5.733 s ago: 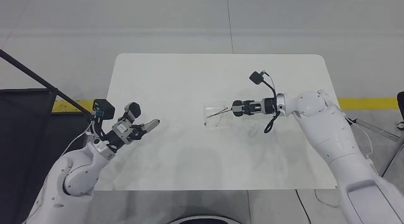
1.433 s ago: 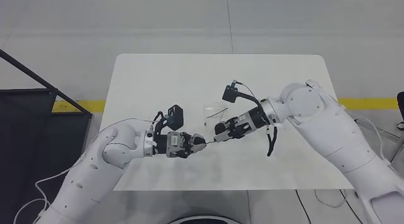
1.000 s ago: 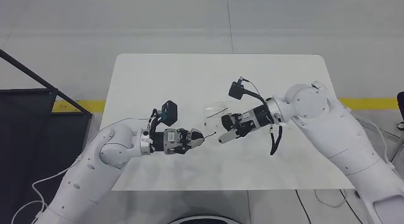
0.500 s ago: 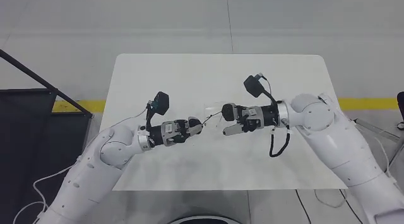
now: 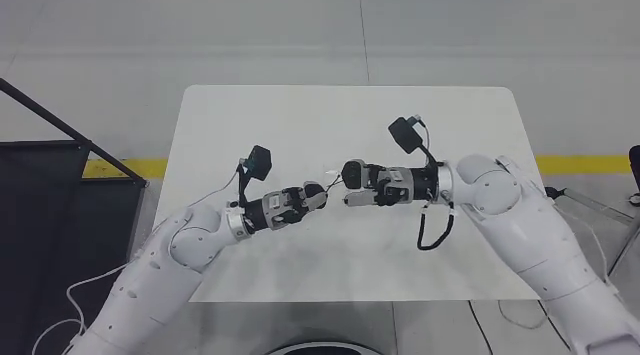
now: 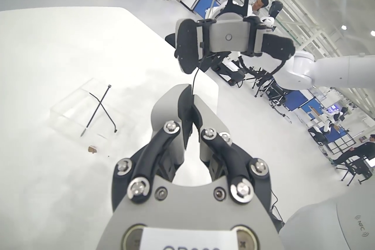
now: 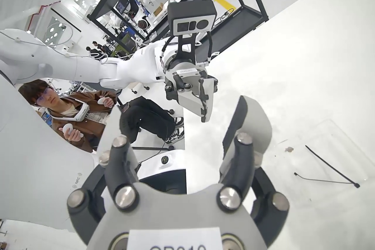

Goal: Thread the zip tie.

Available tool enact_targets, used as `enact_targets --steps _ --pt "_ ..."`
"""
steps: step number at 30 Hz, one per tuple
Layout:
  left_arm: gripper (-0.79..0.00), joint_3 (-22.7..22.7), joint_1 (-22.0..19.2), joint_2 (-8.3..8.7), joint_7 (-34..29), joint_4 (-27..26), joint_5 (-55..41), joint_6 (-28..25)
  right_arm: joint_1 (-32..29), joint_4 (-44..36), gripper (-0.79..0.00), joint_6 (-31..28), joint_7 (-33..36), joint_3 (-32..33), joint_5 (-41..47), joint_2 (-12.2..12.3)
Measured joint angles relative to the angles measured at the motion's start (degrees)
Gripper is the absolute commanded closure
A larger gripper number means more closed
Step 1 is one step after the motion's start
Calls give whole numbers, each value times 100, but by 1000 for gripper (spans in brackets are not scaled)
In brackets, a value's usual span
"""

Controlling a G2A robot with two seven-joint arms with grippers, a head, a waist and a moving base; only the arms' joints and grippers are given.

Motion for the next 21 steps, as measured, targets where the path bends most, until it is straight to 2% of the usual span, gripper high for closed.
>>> enact_targets --steps 5,17,19,21 --pt "0 100 -103 -46 12 148 -57 -50 75 107 -194 110 -114 -66 -13 -71" --pt "0 120 -150 -92 38 252 -25 -119 184 296 -157 265 -14 -132 120 -178" --pt "0 113 -145 -97 42 256 -26 -126 191 316 -105 293 -12 -131 99 -191" --pt "0 108 -142 -101 41 256 -31 -142 195 325 -18 316 -14 -128 78 -202"
